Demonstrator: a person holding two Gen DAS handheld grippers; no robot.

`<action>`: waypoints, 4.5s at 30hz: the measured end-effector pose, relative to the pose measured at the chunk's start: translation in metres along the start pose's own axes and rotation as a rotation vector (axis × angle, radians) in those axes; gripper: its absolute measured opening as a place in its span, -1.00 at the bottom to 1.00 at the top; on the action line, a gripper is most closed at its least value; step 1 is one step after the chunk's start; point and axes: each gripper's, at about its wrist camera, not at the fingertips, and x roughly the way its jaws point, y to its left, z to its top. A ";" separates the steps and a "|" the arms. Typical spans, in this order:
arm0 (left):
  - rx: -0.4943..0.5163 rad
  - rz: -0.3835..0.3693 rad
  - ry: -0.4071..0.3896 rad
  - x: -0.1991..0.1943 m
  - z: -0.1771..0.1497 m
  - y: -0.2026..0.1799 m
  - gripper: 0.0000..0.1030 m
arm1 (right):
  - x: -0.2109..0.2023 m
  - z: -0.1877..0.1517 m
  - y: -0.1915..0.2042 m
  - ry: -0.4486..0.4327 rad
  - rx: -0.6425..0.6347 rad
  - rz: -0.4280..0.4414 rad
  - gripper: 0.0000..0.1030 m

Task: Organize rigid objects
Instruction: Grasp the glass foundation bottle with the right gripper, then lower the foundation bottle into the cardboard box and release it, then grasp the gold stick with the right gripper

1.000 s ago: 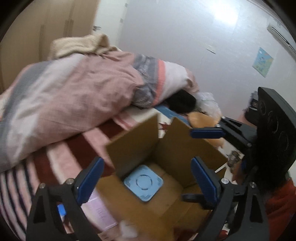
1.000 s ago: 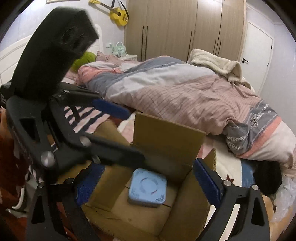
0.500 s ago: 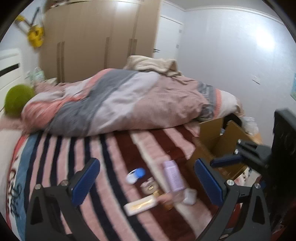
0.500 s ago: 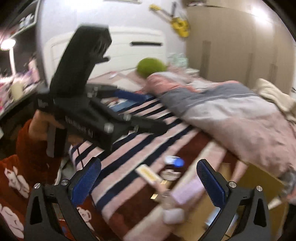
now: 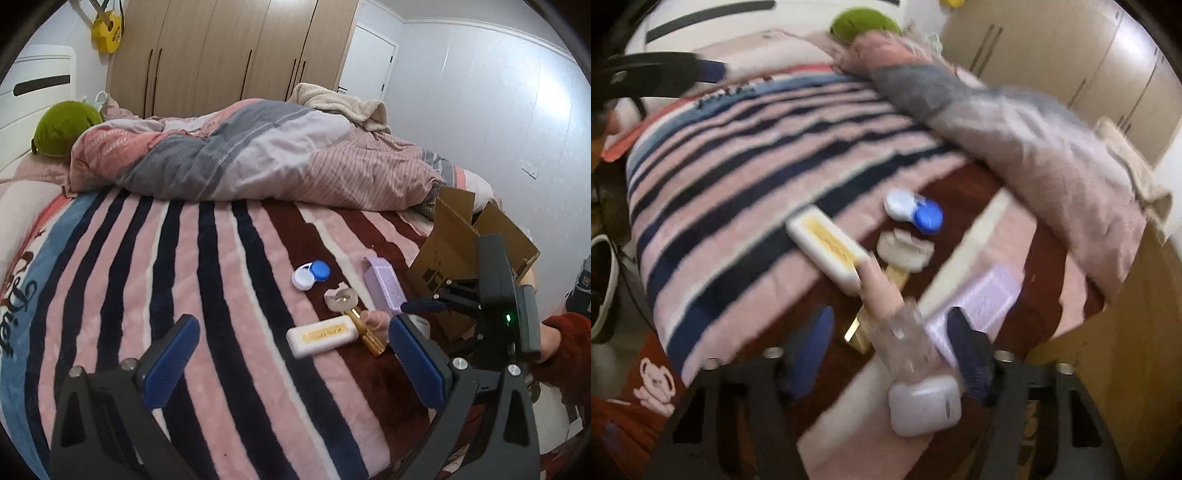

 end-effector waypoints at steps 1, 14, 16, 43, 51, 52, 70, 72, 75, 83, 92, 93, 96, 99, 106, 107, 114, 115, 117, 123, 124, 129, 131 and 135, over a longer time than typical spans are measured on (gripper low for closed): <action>-0.001 0.003 0.002 0.000 -0.002 0.001 0.97 | 0.004 -0.003 -0.003 0.020 0.022 0.020 -0.02; -0.003 -0.015 0.003 -0.002 -0.001 -0.004 0.97 | 0.013 -0.003 -0.013 0.124 0.127 0.136 -0.02; 0.001 -0.016 0.008 -0.001 0.000 -0.005 0.97 | 0.012 -0.005 -0.012 0.143 0.154 0.225 -0.09; 0.002 -0.099 0.045 0.006 0.003 -0.017 0.97 | -0.011 0.008 0.006 -0.056 0.085 0.008 -0.48; 0.007 -0.104 0.041 0.006 0.006 -0.023 0.97 | -0.017 0.011 0.022 -0.053 0.094 0.131 -0.48; 0.006 -0.101 0.049 0.007 0.005 -0.022 0.97 | -0.019 0.011 0.025 -0.066 0.081 0.144 -0.48; -0.049 -0.109 0.111 0.013 -0.014 -0.002 0.97 | 0.009 0.014 0.049 -0.019 0.053 0.192 -0.48; -0.053 -0.165 0.098 0.008 -0.007 -0.007 0.97 | -0.012 0.025 0.046 -0.074 0.053 0.217 -0.48; -0.042 -0.212 0.070 0.003 0.007 -0.020 0.88 | -0.044 0.037 0.042 -0.156 0.044 0.235 -0.48; 0.050 -0.316 0.021 0.010 0.065 -0.084 -0.13 | -0.116 0.037 -0.007 -0.329 0.097 0.171 -0.48; 0.218 -0.450 0.084 0.072 0.118 -0.201 -0.13 | -0.155 -0.023 -0.112 -0.350 0.314 0.039 -0.48; 0.229 -0.459 0.092 0.077 0.121 -0.209 -0.13 | -0.160 -0.030 -0.121 -0.344 0.334 0.022 -0.48; 0.265 -0.485 0.138 0.099 0.127 -0.236 -0.13 | -0.165 -0.045 -0.149 -0.295 0.381 -0.016 -0.48; 0.290 -0.478 0.174 0.113 0.123 -0.248 -0.11 | -0.159 -0.057 -0.169 -0.245 0.428 -0.004 -0.48; 0.264 -0.392 0.131 0.097 0.124 -0.226 0.71 | -0.143 -0.057 -0.169 -0.177 0.407 -0.050 -0.37; 0.256 -0.389 0.119 0.094 0.126 -0.220 0.71 | -0.142 -0.055 -0.168 -0.183 0.402 -0.041 -0.37; 0.196 -0.244 -0.018 0.031 0.126 -0.149 0.80 | -0.163 -0.018 -0.120 -0.282 0.297 0.042 -0.31; 0.185 -0.214 -0.040 0.021 0.122 -0.136 0.82 | -0.164 -0.008 -0.108 -0.299 0.265 0.075 -0.30; 0.162 -0.166 -0.065 0.008 0.116 -0.113 0.84 | -0.163 0.008 -0.084 -0.313 0.213 0.140 -0.20; 0.075 -0.013 -0.069 -0.007 0.075 -0.041 0.84 | -0.113 0.044 -0.011 -0.245 0.117 0.270 -0.09; 0.055 0.006 -0.059 -0.006 0.064 -0.027 0.84 | -0.103 0.046 -0.005 -0.227 0.116 0.261 -0.09; -0.016 0.021 -0.013 0.003 0.024 0.009 0.84 | -0.025 0.036 0.007 -0.069 0.204 0.171 -0.09; -0.036 0.012 -0.001 0.006 0.014 0.017 0.84 | 0.005 0.029 0.004 -0.023 0.235 0.080 -0.09; -0.064 0.000 0.012 0.012 0.003 0.027 0.84 | 0.036 0.020 -0.011 -0.001 0.288 0.039 -0.24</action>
